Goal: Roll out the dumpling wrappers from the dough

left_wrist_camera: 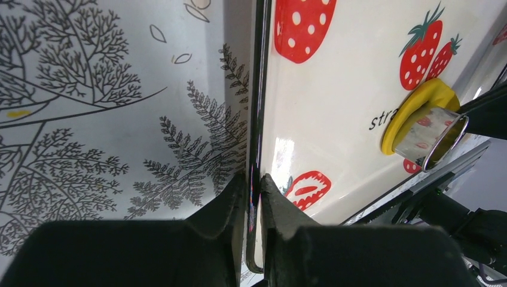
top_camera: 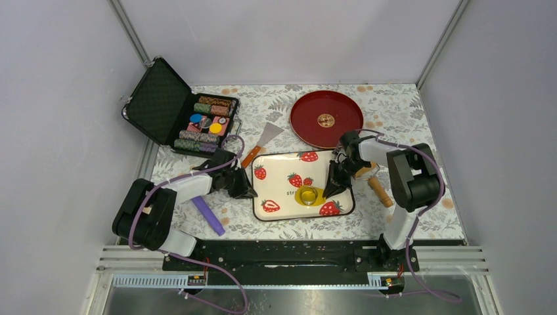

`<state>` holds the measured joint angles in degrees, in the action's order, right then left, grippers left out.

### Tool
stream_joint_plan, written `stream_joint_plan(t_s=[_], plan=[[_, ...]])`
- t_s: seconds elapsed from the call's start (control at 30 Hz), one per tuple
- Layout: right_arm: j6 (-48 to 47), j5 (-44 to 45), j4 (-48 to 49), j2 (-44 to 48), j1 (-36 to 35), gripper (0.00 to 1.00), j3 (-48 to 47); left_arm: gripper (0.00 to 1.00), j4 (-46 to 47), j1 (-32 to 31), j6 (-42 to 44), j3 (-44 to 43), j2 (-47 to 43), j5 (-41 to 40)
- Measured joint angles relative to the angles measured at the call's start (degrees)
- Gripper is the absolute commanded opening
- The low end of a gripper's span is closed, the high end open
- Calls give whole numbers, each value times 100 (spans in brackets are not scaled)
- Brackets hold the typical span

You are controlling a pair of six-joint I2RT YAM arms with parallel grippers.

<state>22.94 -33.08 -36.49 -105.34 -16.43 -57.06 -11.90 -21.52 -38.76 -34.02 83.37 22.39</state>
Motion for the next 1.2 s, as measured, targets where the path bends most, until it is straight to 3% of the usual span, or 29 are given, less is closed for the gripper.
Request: stream_joint_plan(t_s=[0.33,0.47,0.6,0.83,1.2], plan=[[-57,330,-417,772,-92,24,-284,1,192,-26,-35,4,85,103],[-118,623,-538,789,-94,46,-264,1,195,-26,-35,4,85,105],[-181,835,-544,789,-94,55,-142,1,195,-26,-35,4,85,105],[-149,732,-282,588,-76,54,72,1,195,-26,-35,4,85,107],[79,-107,-48,11,-31,41,94,0,216,-26,-33,20,85,118]])
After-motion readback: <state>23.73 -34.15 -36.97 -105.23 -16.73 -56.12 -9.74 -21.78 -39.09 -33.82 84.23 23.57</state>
